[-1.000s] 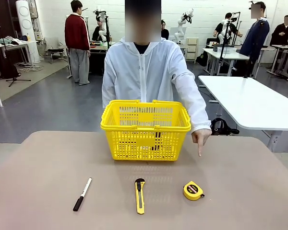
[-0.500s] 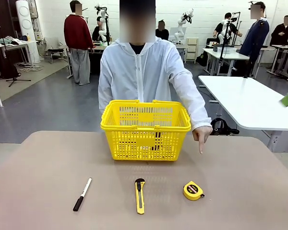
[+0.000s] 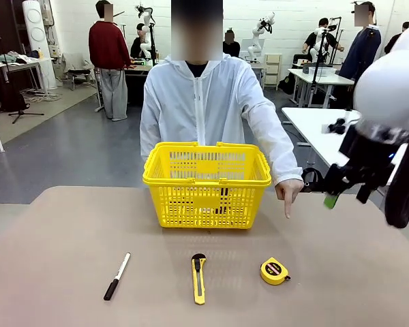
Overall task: Place the items the person wants into the basket.
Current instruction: Pick up the item the person points to and place it in the Market Basket.
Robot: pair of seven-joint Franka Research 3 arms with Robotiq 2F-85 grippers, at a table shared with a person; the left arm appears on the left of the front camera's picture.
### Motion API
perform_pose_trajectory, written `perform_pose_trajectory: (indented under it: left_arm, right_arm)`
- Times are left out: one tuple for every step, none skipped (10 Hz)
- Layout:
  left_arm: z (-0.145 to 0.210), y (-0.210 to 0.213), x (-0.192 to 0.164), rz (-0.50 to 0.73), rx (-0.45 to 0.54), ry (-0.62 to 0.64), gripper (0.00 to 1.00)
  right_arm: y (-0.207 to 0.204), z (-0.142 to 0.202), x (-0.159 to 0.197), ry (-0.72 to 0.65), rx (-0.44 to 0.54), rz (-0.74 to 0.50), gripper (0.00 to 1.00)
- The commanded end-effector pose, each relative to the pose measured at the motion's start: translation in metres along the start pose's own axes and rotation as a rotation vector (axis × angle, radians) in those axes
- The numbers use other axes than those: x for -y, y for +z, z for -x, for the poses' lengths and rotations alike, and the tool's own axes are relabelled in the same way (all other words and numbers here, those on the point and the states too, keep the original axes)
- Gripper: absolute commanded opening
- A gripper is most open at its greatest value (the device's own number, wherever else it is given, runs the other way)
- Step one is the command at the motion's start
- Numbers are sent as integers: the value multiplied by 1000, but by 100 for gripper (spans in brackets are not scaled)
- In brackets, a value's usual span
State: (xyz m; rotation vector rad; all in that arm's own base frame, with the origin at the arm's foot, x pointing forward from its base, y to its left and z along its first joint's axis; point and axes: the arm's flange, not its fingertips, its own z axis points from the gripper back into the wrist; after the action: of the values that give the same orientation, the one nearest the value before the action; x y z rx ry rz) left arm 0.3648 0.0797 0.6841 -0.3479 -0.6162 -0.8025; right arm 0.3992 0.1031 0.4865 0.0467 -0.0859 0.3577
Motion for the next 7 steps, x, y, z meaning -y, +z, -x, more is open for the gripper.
perform_pose_trajectory:
  left_arm:
    - [0, 1, 0, -10, -12, 11, 99]
    - [0, 1, 0, -10, -12, 11, 99]
    - [0, 1, 0, -10, -12, 11, 99]
    - [0, 1, 0, -10, -12, 11, 99]
    - [0, 1, 0, -10, -12, 11, 99]
    - [0, 1, 0, -10, -12, 11, 99]
    - [0, 1, 0, -10, -12, 11, 99]
  right_arm:
    - [-23, -10, -13, 59, -15, 27, 100]
    - [-34, -17, -21, 91, -30, 20, 100]
    - [-45, -24, -32, 122, -43, 22, 100]
    - [-51, -33, -40, 142, -40, 16, 100]
    - [-57, -40, -48, 161, -42, 9, 100]
    - [-63, -42, -57, 184, -49, 2, 100]
    - [-70, -46, -68, 212, -48, 0, 100]
